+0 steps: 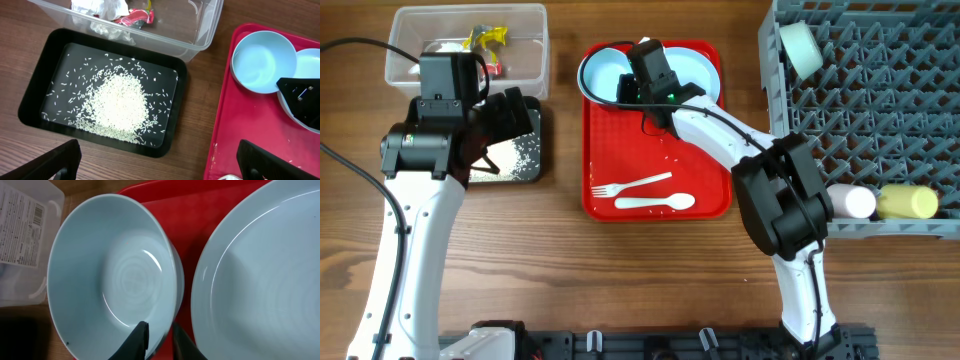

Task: Sort waste into correct bins and load items into the dishwasher rack
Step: 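Carry the second bowl right and place it in the dish rack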

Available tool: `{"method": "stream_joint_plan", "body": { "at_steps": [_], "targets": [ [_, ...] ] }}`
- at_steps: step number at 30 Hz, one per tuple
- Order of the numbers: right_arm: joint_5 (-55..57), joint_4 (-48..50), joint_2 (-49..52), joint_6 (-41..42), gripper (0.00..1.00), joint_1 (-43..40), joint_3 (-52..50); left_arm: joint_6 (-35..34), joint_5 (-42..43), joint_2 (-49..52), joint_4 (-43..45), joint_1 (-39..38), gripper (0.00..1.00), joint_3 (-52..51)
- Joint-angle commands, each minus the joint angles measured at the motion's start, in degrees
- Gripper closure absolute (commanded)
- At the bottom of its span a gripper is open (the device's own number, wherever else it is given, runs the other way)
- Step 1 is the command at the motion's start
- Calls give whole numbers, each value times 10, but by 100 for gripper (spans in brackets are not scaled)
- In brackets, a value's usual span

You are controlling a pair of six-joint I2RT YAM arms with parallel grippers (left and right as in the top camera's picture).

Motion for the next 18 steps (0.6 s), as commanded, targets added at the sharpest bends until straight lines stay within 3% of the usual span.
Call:
{"method": "stream_joint_plan", "body": {
  "at_steps": [1,6,10,18],
  "targets": [
    [5,3,12,2,86,5,1,-7,-1,1,1,3,0,2],
    [15,4,11,-8,93,4,1,-7,-1,1,2,3,0,2],
    [43,-1,-4,-61,96,-4,1,-7,-1,1,2,3,0,2],
    [80,-38,-132,-146,96,-36,1,-7,-1,1,2,3,0,2]
  ]
}}
